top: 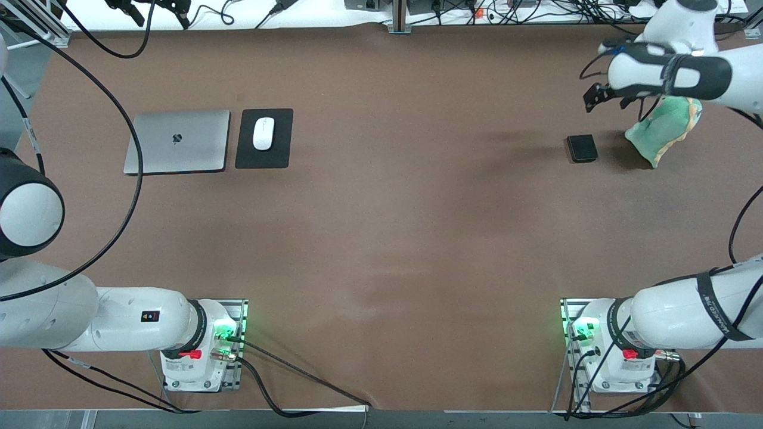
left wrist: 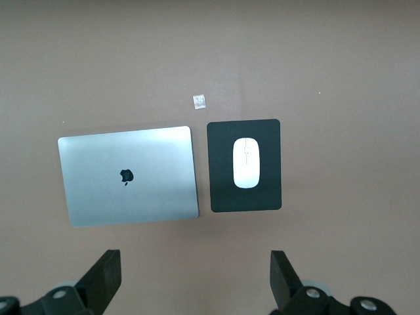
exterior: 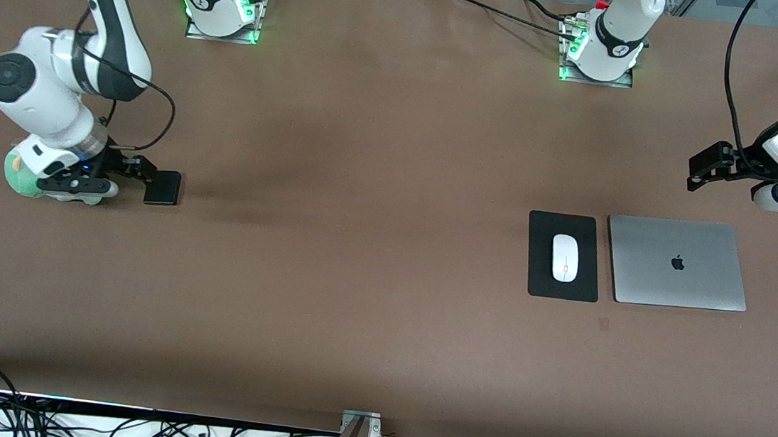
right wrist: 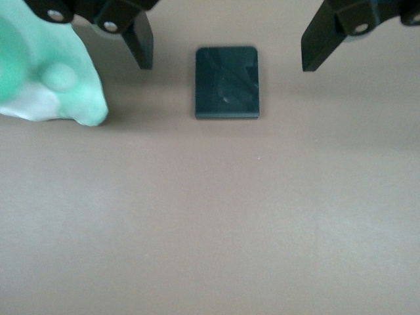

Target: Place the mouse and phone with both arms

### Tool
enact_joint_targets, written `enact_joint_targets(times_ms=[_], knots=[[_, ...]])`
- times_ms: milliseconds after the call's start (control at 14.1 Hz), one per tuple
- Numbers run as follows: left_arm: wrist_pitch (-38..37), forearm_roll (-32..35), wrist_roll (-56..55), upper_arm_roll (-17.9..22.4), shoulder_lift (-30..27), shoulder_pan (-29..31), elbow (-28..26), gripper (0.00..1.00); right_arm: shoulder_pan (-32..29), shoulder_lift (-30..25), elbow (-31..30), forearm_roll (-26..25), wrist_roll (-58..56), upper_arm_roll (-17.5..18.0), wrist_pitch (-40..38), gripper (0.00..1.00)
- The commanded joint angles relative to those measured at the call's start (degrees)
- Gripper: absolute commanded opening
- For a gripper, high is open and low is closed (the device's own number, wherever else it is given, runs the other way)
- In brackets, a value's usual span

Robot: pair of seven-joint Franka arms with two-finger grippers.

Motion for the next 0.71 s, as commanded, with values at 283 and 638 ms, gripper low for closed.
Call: enact_joint_targets(times_ms=[283, 638], knots=[[-0.08, 0.15, 0.13, 0.02, 0.53, -0.23, 1.28, 1.0, -0.72, -7.45, 17.56, 3.07, -0.51, 0.91, -25.58, 1.0], [0.01, 0.15, 0.04, 0.02, 0.62, -0.23, 1.28, 1.0, -1.51, -7.64, 29.85, 3.16, -1.13, 0.64, -38.41, 1.0]])
